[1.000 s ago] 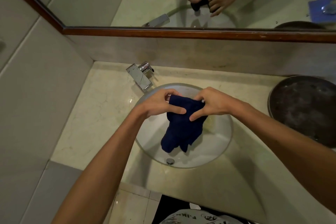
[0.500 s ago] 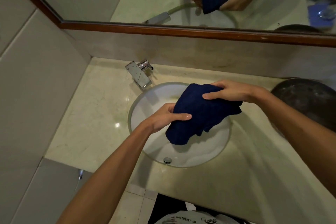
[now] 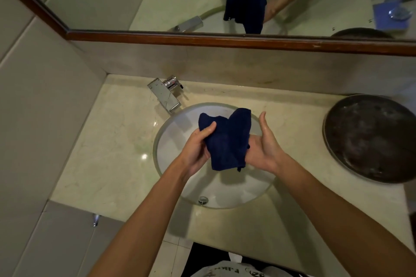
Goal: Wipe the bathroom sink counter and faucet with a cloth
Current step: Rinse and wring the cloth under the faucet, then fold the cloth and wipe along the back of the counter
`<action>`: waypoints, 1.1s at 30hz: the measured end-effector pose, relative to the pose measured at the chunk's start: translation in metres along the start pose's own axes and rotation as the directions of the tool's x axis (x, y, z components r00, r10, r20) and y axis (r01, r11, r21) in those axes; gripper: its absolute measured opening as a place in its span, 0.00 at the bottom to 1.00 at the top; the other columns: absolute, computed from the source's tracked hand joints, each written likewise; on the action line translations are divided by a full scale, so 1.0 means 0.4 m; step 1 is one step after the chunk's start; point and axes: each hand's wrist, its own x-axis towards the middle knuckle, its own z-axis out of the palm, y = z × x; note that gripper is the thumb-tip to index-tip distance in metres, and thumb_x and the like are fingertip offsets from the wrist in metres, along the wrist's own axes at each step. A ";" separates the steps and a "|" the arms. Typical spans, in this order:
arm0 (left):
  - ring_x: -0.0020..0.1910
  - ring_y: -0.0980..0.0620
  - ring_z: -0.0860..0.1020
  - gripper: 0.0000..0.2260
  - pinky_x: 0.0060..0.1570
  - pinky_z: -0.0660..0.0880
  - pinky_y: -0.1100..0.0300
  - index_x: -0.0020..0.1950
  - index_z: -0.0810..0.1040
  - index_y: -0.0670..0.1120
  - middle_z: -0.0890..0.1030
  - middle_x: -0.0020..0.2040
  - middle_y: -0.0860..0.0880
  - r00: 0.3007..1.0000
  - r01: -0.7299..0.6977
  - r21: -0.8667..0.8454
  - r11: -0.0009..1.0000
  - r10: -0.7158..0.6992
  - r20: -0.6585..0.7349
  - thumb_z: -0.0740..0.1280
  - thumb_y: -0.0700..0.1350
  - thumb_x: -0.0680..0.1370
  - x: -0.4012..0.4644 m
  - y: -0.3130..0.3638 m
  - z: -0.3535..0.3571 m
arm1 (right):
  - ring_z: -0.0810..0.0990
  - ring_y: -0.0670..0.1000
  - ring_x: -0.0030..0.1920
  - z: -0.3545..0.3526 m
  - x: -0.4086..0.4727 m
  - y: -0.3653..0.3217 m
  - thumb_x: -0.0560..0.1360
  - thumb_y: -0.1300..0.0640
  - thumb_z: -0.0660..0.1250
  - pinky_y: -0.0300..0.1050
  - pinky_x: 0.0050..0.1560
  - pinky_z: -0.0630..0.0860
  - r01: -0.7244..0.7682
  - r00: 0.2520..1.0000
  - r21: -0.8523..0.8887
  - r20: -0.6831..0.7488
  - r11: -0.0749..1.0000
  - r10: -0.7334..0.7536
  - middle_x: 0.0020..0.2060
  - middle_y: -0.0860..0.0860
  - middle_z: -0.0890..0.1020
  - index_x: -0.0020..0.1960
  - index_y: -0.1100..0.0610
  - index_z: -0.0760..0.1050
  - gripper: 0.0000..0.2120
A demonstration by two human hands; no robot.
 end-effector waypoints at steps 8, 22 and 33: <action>0.46 0.53 0.85 0.13 0.50 0.81 0.55 0.51 0.86 0.46 0.87 0.45 0.51 0.902 -0.062 0.762 0.644 0.363 -0.234 0.66 0.53 0.83 -0.007 -0.007 -0.050 | 0.81 0.47 0.62 0.004 -0.019 -0.046 0.70 0.58 0.81 0.49 0.60 0.81 0.330 0.838 -0.668 -0.118 0.667 -0.533 0.66 0.44 0.78 0.79 0.43 0.62 0.44; 0.47 0.50 0.83 0.19 0.41 0.74 0.66 0.62 0.83 0.46 0.85 0.49 0.49 0.908 0.239 0.889 0.390 0.235 -0.347 0.80 0.44 0.71 0.019 0.022 -0.134 | 0.75 0.52 0.54 0.049 0.063 -0.061 0.69 0.41 0.79 0.44 0.43 0.69 -0.178 0.815 -0.816 0.192 -0.550 -0.547 0.50 0.49 0.75 0.55 0.45 0.83 0.18; 0.48 0.47 0.84 0.15 0.48 0.81 0.52 0.47 0.80 0.46 0.85 0.46 0.48 0.821 0.119 0.611 0.783 0.268 -0.504 0.72 0.58 0.77 0.048 0.162 -0.434 | 0.87 0.53 0.48 0.202 0.297 0.107 0.73 0.58 0.78 0.43 0.45 0.83 0.079 0.856 -0.779 -0.268 0.622 -0.443 0.47 0.52 0.88 0.57 0.57 0.81 0.14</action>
